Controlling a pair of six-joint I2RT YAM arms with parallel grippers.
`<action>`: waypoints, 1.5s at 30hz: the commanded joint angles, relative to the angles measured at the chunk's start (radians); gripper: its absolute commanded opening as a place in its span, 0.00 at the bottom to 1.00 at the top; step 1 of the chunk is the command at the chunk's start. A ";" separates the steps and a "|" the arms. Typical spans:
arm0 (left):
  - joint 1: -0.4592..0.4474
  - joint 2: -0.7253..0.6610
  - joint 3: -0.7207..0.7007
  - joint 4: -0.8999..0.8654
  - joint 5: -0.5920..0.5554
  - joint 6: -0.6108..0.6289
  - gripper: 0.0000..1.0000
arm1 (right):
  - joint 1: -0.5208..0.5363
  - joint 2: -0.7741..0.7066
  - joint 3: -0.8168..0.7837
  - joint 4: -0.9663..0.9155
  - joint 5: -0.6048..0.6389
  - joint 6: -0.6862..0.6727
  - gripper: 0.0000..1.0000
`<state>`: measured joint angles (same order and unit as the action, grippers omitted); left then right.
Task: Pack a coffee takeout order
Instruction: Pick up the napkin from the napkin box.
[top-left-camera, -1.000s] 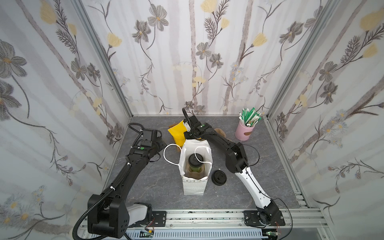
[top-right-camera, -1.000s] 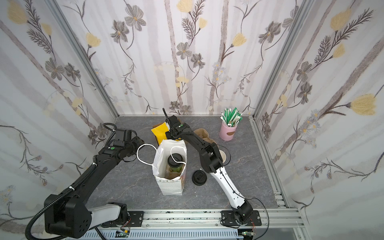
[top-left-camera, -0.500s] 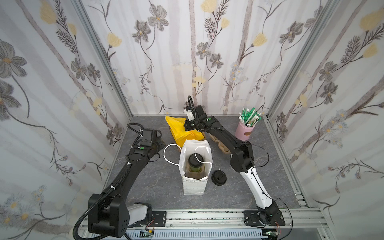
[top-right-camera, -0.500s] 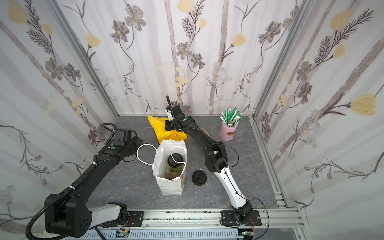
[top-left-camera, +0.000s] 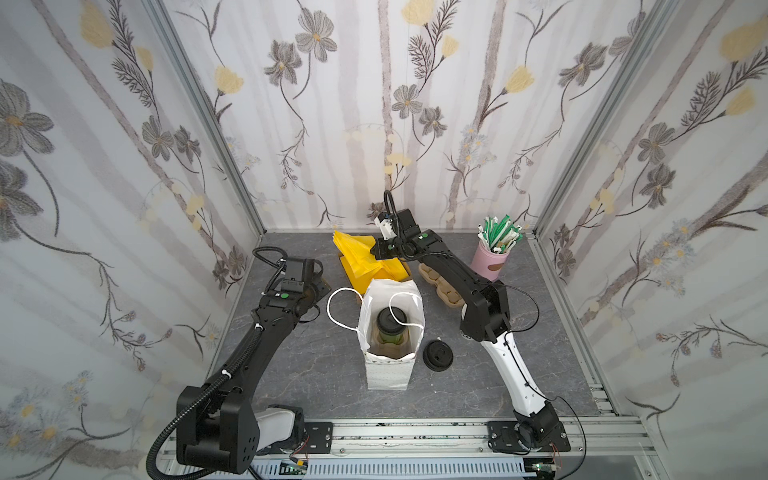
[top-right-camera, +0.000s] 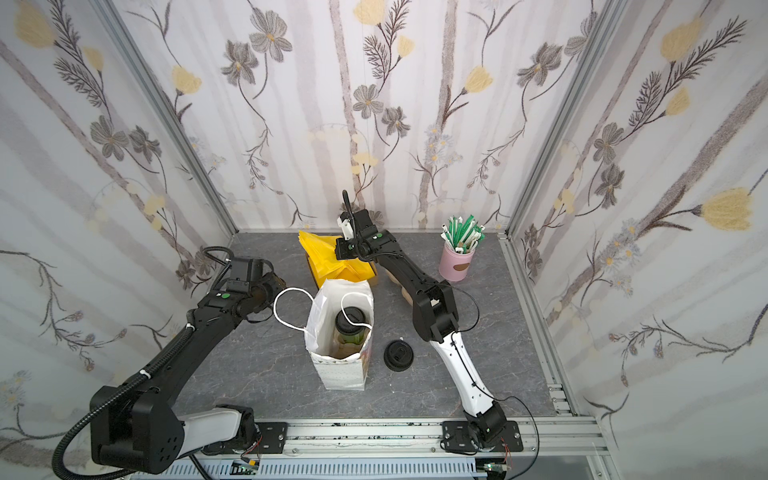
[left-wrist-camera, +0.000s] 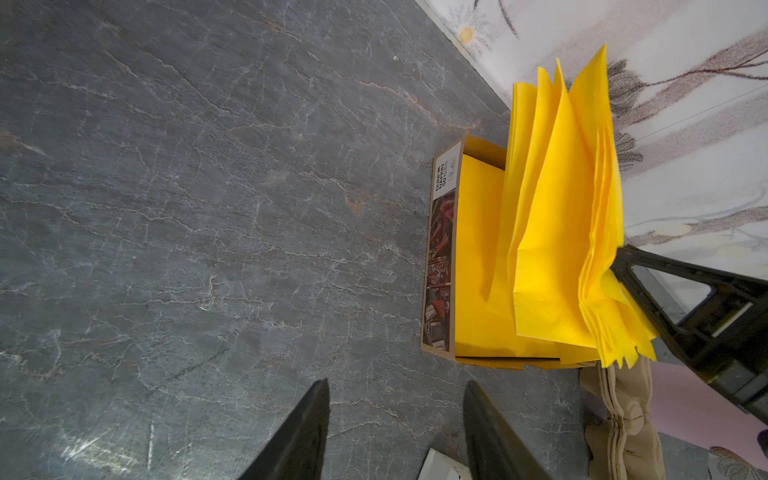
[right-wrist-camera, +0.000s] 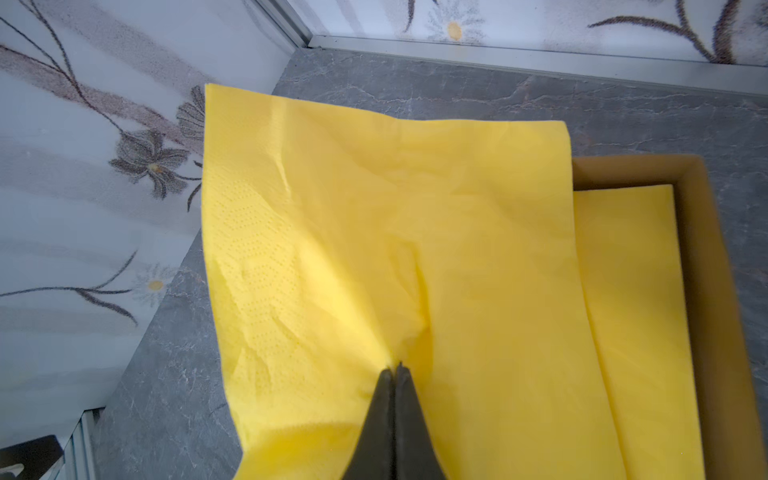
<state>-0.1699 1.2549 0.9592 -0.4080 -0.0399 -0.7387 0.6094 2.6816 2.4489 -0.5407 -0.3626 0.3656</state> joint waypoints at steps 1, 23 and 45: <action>0.001 0.023 -0.002 0.037 -0.019 -0.018 0.54 | -0.002 -0.026 -0.050 0.061 -0.055 0.007 0.00; 0.001 -0.020 -0.049 0.048 -0.015 -0.065 0.54 | -0.008 0.092 -0.058 0.029 -0.186 0.054 0.10; 0.002 -0.024 -0.051 0.051 -0.023 -0.064 0.55 | -0.010 0.035 -0.058 0.116 -0.189 0.057 0.00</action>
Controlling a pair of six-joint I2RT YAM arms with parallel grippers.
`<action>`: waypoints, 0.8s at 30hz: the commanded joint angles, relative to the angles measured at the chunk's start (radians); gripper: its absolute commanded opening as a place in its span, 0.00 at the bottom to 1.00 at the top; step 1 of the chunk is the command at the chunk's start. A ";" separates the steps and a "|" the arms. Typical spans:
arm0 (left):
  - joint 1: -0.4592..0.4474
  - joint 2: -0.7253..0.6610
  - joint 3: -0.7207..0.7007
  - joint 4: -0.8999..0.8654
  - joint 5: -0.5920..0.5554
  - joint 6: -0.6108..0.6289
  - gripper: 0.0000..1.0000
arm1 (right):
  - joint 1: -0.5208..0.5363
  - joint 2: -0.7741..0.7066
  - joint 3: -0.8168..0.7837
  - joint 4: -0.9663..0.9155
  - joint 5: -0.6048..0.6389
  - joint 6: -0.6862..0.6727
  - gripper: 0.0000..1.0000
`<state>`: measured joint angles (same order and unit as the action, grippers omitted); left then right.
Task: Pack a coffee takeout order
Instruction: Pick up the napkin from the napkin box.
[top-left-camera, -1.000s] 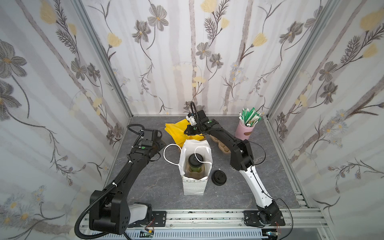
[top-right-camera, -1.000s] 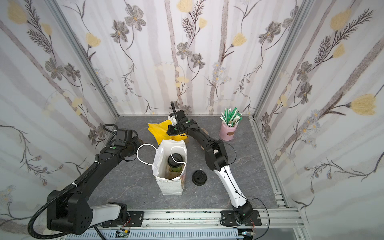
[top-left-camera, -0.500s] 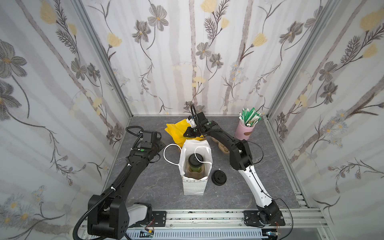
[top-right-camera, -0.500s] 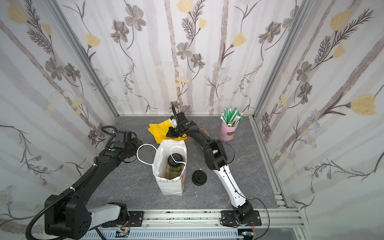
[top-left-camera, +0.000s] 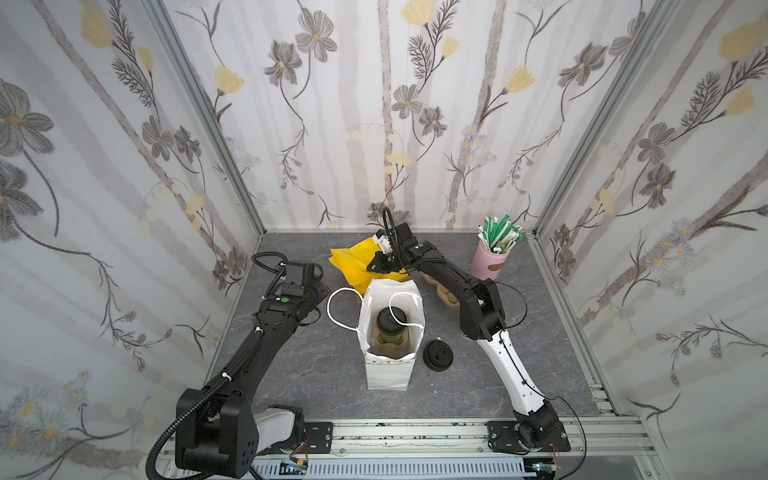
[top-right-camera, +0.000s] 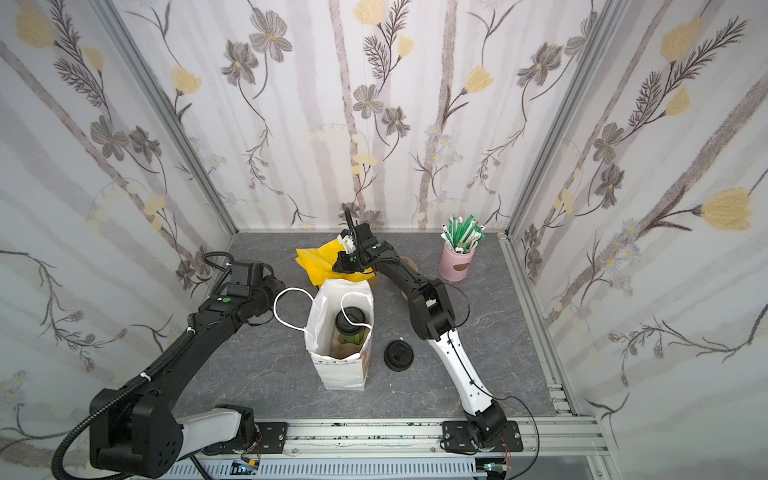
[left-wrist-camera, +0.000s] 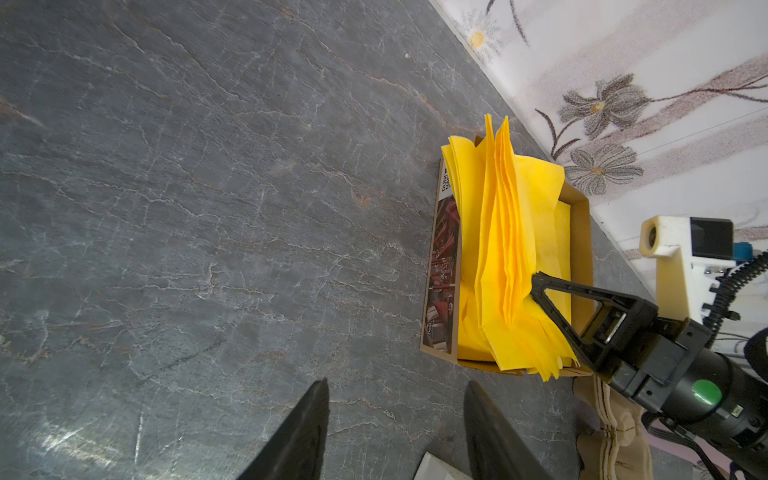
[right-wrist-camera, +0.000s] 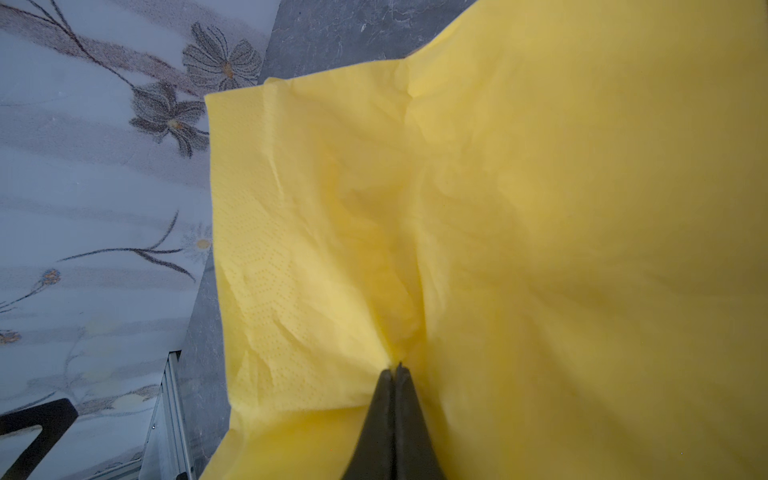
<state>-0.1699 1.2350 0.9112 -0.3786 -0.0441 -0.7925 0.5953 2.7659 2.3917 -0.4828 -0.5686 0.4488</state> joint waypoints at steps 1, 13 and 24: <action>0.001 -0.005 -0.002 0.021 -0.020 -0.010 0.55 | 0.008 -0.063 -0.001 0.062 0.027 -0.039 0.00; 0.001 -0.018 0.000 0.022 -0.029 -0.014 0.55 | 0.019 -0.173 -0.102 0.193 0.069 -0.071 0.00; 0.001 -0.032 0.005 0.021 -0.045 -0.024 0.55 | 0.010 -0.207 -0.115 0.189 0.073 -0.059 0.00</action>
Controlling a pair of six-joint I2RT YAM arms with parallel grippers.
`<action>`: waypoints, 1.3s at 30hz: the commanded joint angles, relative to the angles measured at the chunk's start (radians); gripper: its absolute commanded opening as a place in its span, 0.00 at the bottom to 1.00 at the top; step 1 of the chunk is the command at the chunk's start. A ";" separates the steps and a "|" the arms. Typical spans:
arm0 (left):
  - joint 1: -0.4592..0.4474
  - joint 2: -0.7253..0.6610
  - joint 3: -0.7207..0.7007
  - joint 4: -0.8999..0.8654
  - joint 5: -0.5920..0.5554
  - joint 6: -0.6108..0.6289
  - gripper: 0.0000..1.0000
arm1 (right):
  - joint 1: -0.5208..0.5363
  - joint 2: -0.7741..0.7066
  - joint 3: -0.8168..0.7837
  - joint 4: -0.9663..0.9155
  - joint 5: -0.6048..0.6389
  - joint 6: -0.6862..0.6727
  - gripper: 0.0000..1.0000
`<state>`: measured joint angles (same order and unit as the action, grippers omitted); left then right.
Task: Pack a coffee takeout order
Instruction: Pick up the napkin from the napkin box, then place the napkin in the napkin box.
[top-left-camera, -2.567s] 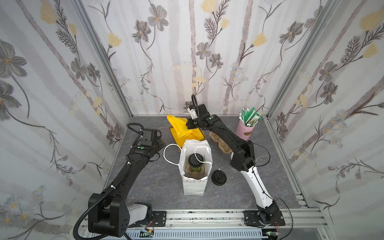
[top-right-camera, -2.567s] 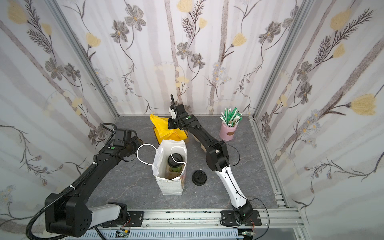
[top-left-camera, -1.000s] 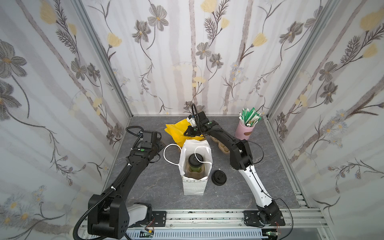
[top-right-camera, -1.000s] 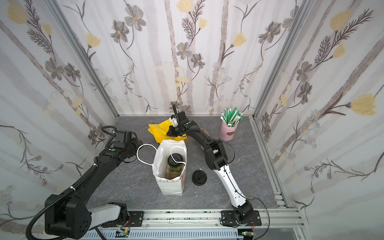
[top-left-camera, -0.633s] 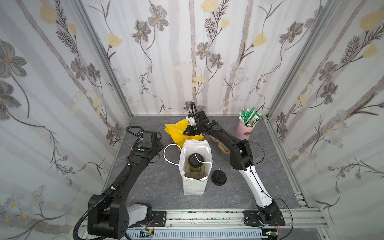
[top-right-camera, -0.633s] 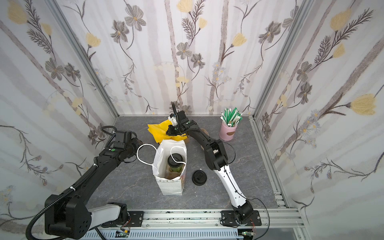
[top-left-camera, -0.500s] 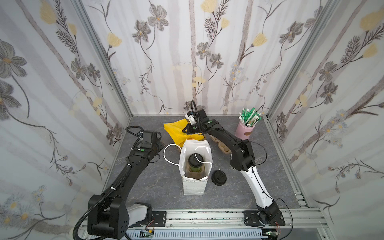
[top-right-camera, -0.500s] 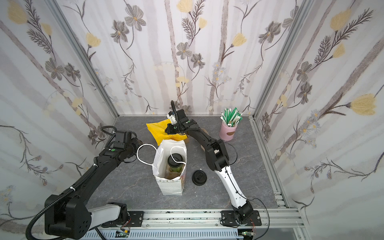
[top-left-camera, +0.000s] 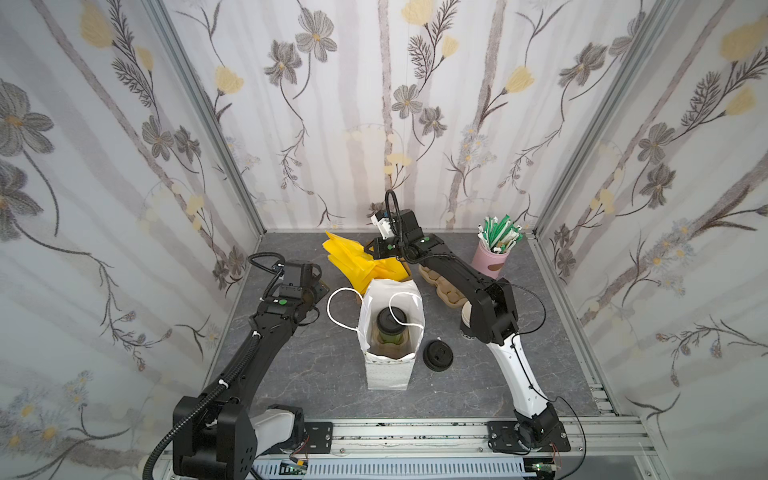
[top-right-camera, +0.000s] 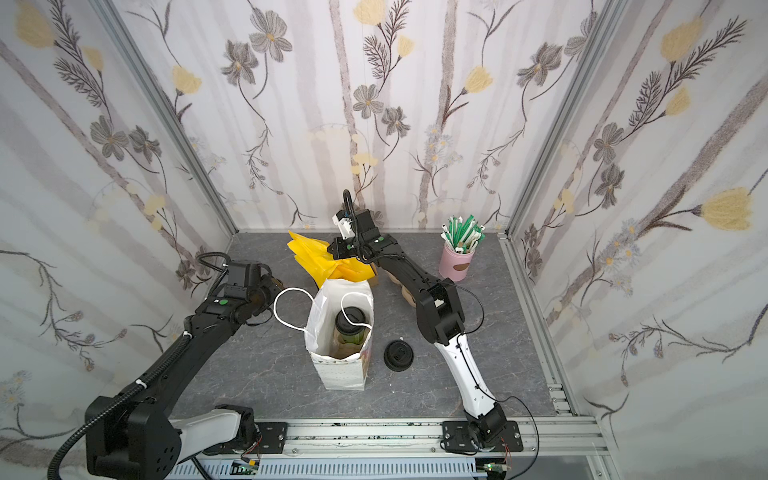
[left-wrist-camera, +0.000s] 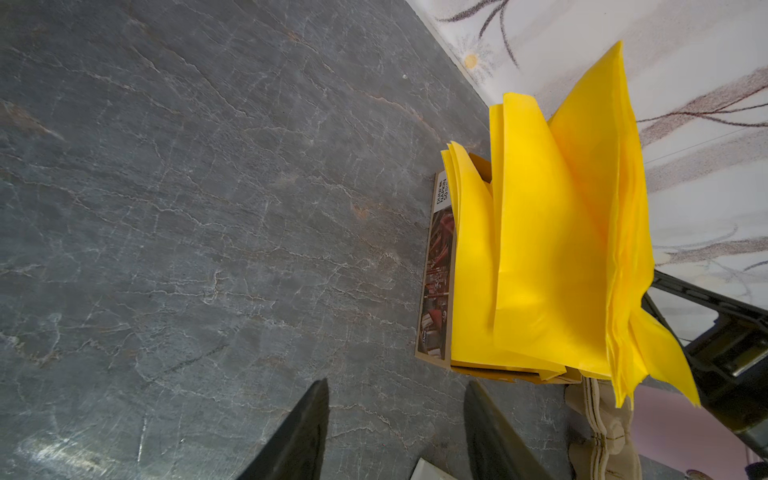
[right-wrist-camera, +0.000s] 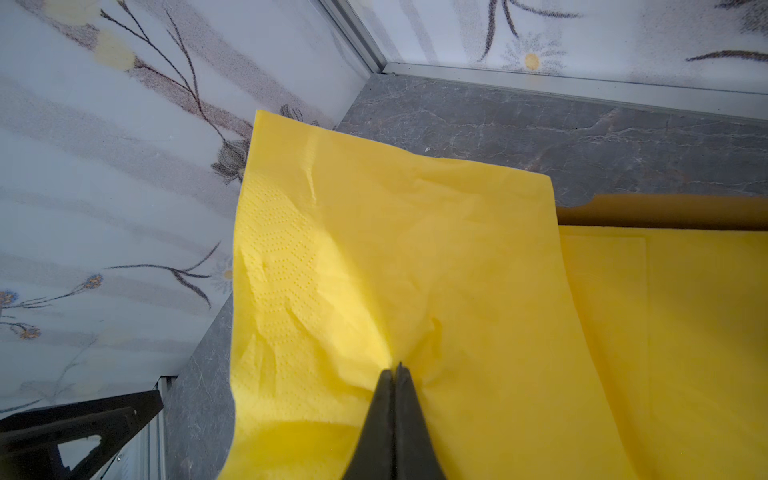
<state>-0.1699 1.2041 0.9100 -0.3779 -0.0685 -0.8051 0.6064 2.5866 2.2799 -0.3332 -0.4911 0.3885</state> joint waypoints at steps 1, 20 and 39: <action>0.001 -0.001 0.006 0.021 -0.021 -0.016 0.55 | -0.002 -0.035 -0.003 0.044 -0.004 0.000 0.00; 0.001 -0.003 0.138 0.024 -0.115 0.066 0.54 | -0.020 -0.259 -0.103 0.114 0.000 -0.028 0.00; 0.001 0.026 0.232 0.028 -0.086 0.123 0.56 | -0.019 -0.224 -0.119 0.170 0.021 -0.059 0.00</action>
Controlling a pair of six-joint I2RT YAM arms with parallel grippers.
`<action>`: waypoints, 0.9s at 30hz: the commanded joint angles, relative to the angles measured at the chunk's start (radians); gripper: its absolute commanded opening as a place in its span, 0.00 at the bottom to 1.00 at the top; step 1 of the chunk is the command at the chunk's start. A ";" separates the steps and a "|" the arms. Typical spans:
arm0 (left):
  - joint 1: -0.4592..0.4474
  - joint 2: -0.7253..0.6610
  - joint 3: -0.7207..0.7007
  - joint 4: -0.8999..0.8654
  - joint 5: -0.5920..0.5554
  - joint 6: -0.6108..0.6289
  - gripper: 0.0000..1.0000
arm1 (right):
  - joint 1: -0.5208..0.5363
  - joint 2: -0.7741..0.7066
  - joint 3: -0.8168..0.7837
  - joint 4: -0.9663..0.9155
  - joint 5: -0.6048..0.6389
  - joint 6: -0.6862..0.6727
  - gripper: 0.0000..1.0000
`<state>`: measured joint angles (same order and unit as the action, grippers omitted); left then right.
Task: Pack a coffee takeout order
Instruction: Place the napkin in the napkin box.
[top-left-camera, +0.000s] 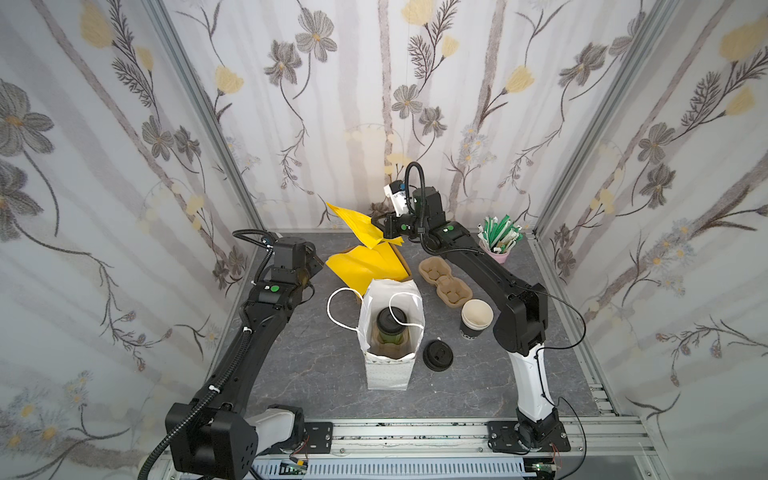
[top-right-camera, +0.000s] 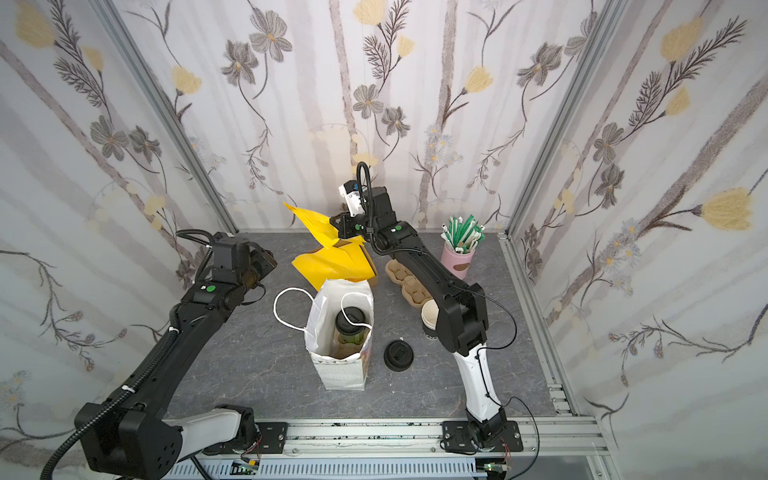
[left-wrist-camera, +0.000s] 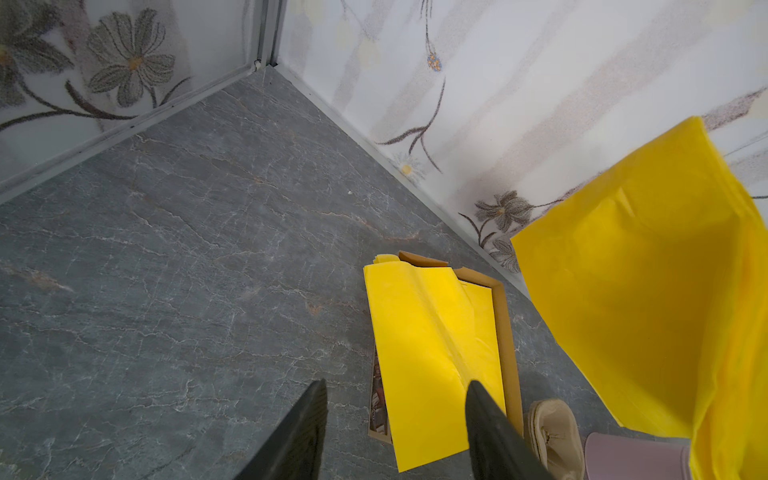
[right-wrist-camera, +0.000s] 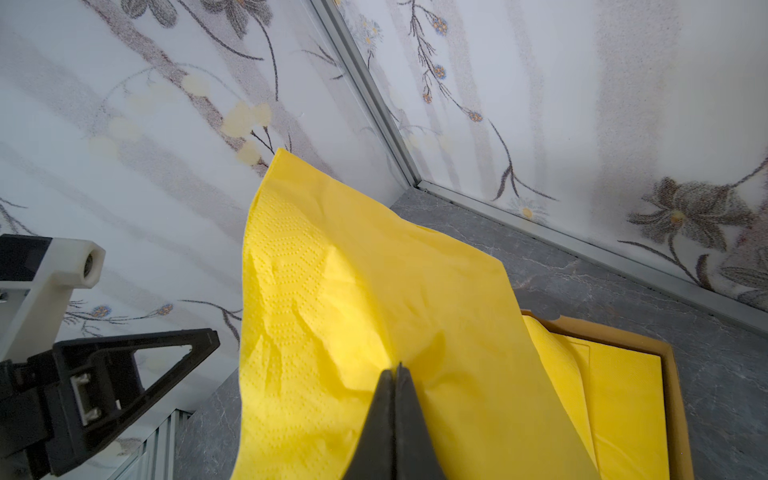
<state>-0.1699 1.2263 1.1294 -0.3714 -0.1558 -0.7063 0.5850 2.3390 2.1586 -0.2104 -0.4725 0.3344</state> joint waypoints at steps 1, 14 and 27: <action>0.001 0.005 0.011 0.022 0.001 0.025 0.56 | 0.003 0.036 0.003 0.050 0.005 -0.003 0.00; 0.001 -0.027 -0.048 0.021 0.045 0.018 0.56 | 0.036 0.246 0.027 -0.052 0.017 -0.081 0.00; 0.003 -0.043 -0.087 0.022 0.073 0.031 0.56 | 0.062 0.340 0.082 -0.139 0.048 -0.159 0.35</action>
<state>-0.1692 1.1893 1.0481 -0.3714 -0.0845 -0.6865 0.6468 2.6663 2.2253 -0.3378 -0.4347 0.2096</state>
